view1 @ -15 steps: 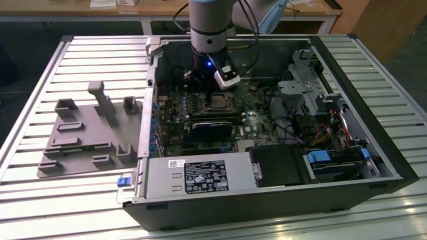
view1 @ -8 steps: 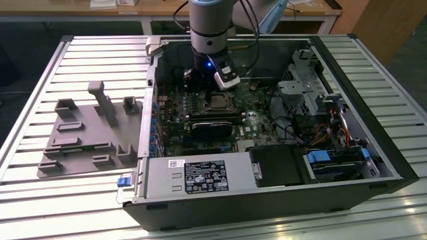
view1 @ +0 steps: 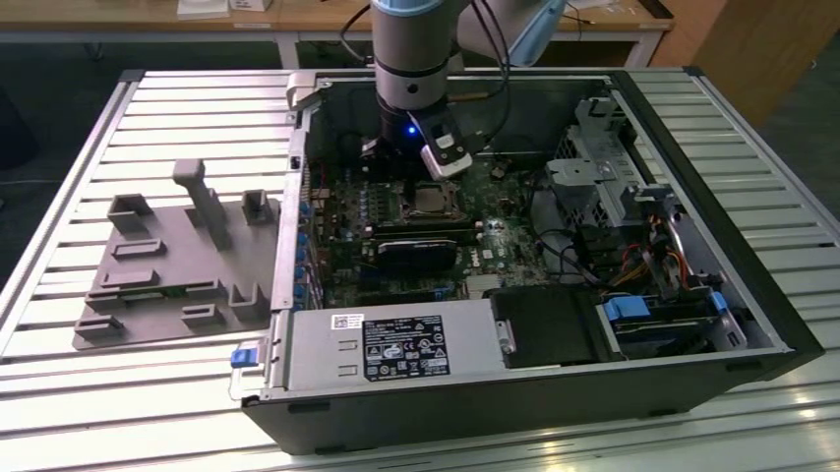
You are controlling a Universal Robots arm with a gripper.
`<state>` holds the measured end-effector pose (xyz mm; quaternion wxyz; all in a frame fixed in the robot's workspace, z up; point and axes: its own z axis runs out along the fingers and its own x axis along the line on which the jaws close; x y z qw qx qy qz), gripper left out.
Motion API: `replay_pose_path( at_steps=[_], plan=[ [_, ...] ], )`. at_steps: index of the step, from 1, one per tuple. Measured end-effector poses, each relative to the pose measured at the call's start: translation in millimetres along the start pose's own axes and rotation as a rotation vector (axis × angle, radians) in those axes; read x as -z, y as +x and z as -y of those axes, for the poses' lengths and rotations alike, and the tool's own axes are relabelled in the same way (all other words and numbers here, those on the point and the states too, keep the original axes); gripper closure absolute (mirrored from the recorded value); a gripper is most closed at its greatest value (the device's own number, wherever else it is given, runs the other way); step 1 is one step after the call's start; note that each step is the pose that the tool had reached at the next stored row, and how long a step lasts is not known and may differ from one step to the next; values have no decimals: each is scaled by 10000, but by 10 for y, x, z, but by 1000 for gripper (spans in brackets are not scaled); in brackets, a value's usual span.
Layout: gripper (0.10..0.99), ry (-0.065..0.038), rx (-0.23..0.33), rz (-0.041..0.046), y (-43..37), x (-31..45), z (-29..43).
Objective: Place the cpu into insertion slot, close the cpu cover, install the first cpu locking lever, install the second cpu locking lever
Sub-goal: 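Close the cpu cover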
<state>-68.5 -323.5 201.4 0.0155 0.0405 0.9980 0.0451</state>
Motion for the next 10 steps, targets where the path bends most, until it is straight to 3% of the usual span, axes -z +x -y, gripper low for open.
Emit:
replay_pose_path(
  at_steps=[10],
  plan=[
    [984, -14, -63, 2, -14, -24, 4]
  ],
)
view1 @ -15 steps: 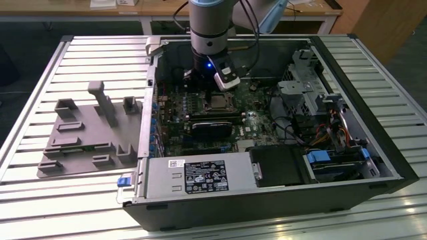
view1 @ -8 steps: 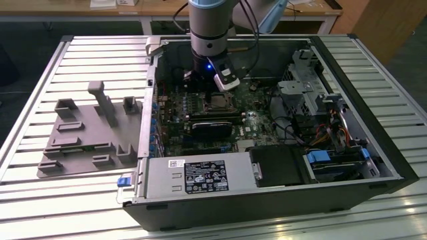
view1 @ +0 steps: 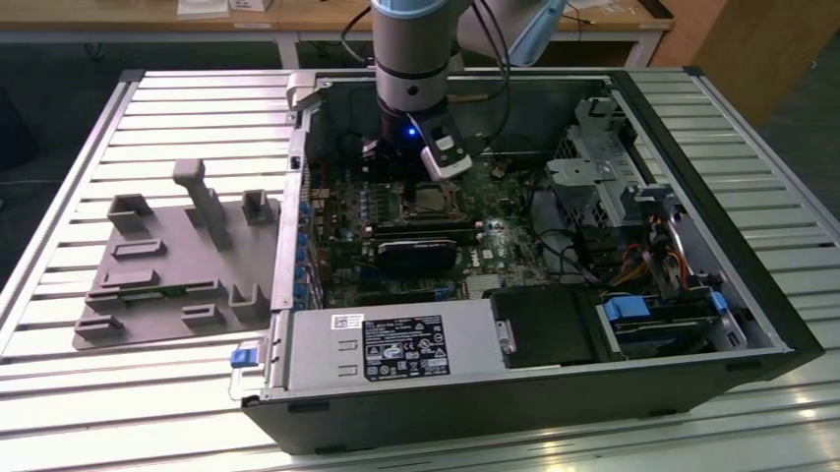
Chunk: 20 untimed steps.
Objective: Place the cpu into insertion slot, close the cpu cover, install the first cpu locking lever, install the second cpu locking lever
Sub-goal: 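Close the cpu cover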
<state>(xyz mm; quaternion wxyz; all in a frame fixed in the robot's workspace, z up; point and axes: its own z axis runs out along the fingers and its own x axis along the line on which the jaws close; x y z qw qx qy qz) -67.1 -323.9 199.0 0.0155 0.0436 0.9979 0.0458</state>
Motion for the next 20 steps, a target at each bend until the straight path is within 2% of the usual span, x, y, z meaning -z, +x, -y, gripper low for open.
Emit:
replay_pose_path(
  at_steps=[6, 11, 14, 20],
  plan=[
    [984, -13, 0, 9, -41, 7, -6],
    [984, -8, 0, 3, -42, 63, -11],
    [984, -13, 0, 1, -41, 72, -11],
    [984, -70, -6, -3, 41, 63, 2]
  ],
)
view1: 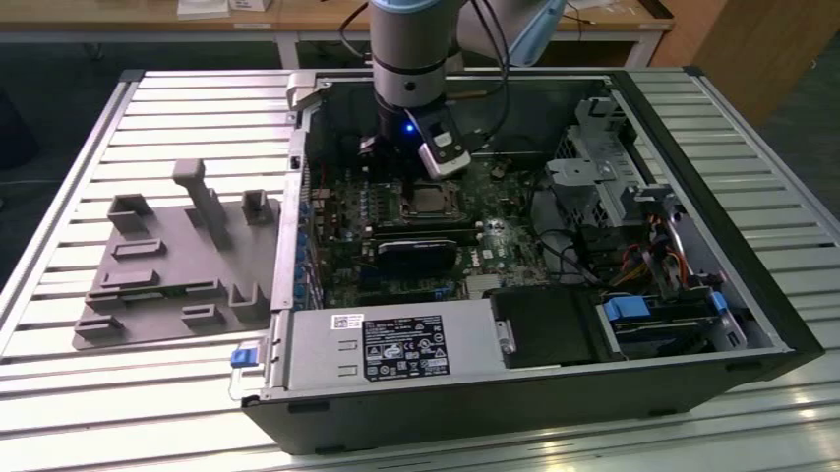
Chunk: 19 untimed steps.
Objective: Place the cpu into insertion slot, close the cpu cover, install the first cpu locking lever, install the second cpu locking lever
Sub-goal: 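Close the cpu cover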
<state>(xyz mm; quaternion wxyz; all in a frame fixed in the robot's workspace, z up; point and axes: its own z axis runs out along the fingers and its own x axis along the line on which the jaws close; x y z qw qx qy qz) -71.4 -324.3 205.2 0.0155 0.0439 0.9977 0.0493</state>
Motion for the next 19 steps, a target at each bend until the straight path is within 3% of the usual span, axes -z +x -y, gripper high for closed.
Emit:
replay_pose_path(
  at_steps=[8, 14, 19],
  plan=[
    [984, -82, -8, -9, -2, -35, 39],
    [984, -167, -12, -16, -47, -39, 39],
    [984, -214, -12, -18, -38, -43, 40]
  ],
)
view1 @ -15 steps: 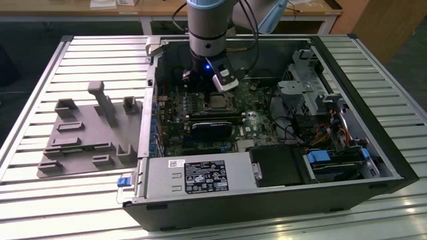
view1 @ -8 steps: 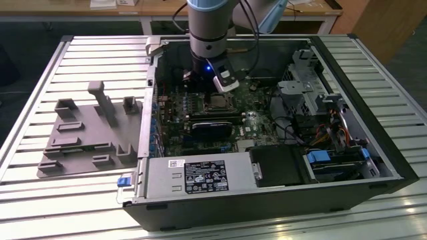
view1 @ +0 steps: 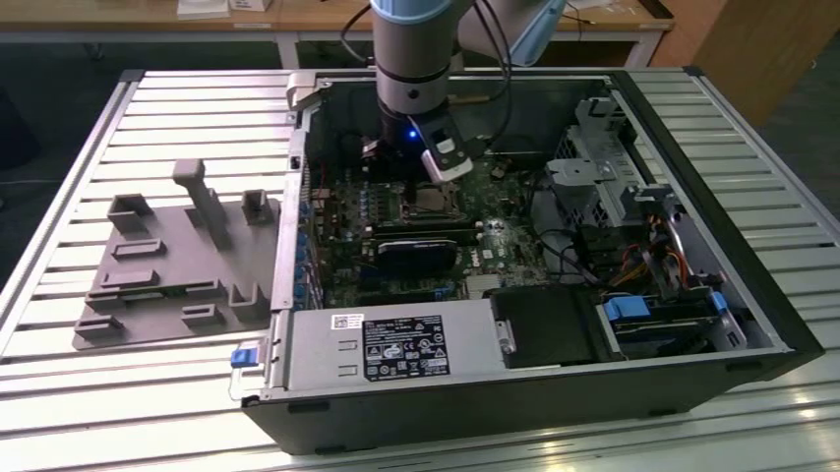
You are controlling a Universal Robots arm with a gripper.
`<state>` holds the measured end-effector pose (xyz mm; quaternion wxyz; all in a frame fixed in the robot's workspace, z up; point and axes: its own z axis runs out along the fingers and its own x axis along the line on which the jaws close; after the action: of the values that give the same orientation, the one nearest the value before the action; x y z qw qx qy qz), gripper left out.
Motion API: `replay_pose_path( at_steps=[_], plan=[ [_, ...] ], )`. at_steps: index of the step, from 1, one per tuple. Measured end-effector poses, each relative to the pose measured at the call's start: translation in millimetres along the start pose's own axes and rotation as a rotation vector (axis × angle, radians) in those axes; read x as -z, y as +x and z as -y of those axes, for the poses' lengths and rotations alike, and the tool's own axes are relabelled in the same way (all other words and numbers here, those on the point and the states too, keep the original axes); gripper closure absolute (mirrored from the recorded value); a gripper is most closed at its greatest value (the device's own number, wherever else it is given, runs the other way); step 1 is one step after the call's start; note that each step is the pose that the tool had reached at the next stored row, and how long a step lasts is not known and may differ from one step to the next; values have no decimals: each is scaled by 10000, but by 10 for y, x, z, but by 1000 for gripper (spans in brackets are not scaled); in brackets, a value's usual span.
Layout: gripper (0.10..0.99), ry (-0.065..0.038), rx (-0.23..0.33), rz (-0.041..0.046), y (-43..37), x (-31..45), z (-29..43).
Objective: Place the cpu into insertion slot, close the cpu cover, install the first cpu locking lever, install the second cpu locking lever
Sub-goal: 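Close the cpu cover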
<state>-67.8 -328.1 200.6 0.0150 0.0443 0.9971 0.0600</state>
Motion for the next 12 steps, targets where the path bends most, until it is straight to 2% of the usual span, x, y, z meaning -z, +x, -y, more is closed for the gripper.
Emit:
replay_pose_path(
  at_steps=[12],
  plan=[
    [984, 6, -2, -4, 40, -14, 9]
  ],
)
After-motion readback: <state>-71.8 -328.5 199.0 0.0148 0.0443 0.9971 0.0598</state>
